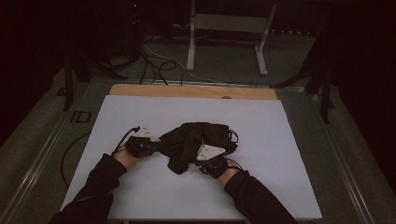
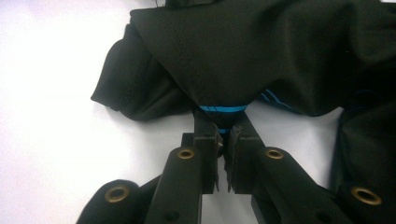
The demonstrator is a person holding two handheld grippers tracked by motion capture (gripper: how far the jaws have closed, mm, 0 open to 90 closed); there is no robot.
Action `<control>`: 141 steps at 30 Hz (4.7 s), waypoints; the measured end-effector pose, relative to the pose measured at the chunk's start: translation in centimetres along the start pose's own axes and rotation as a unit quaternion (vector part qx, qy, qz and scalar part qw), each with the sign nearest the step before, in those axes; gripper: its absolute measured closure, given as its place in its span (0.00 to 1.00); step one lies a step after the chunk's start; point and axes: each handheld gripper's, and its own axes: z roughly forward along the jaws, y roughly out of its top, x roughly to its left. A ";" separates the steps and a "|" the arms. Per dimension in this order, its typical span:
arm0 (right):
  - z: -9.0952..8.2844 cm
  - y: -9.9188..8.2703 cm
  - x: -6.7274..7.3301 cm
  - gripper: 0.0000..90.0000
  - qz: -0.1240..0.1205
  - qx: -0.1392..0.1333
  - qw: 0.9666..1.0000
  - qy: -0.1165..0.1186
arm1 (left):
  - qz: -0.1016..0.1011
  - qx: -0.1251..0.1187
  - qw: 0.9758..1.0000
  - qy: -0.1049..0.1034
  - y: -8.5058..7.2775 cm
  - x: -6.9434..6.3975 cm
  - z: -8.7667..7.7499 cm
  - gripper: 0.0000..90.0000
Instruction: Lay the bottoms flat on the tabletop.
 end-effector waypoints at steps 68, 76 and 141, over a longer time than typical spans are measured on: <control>-15.5 -11.0 -3.6 0.80 0.052 0.028 0.996 -0.070 | 0.055 -0.006 0.995 -0.087 -1.3 -10.2 -6.5 0.84; -16.3 -10.6 -5.1 0.41 0.090 -0.001 0.993 -0.080 | 0.026 -0.034 0.994 -0.098 -0.7 -9.0 -7.0 0.31; -7.4 -6.3 -7.4 0.99 0.194 -0.015 0.978 -0.074 | -0.003 0.015 0.999 -0.044 5.0 -5.6 4.0 0.98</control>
